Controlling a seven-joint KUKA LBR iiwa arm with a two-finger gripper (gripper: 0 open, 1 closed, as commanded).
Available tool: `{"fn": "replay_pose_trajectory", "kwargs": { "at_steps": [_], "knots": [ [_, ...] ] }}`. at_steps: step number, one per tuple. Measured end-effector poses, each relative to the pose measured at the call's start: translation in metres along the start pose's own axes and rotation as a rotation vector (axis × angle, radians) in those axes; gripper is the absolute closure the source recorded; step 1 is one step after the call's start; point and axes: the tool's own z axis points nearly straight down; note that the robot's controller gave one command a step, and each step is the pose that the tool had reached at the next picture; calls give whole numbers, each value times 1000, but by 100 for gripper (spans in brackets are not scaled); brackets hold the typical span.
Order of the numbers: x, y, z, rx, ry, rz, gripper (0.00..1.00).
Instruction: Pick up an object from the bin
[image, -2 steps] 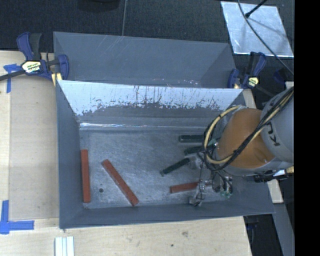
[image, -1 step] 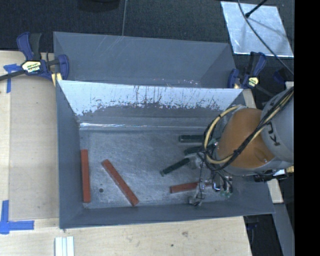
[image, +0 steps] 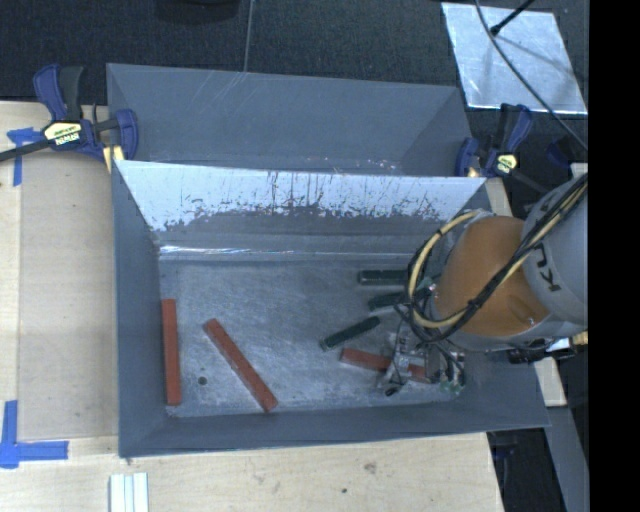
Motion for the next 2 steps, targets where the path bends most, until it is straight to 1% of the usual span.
{"fn": "replay_pose_trajectory", "kwargs": {
  "at_steps": [1,2],
  "knots": [
    [-2,0,-73,-1,-7,-2,100],
    [-4,-1,-88,-1,-3,-4,100]
  ]
}}
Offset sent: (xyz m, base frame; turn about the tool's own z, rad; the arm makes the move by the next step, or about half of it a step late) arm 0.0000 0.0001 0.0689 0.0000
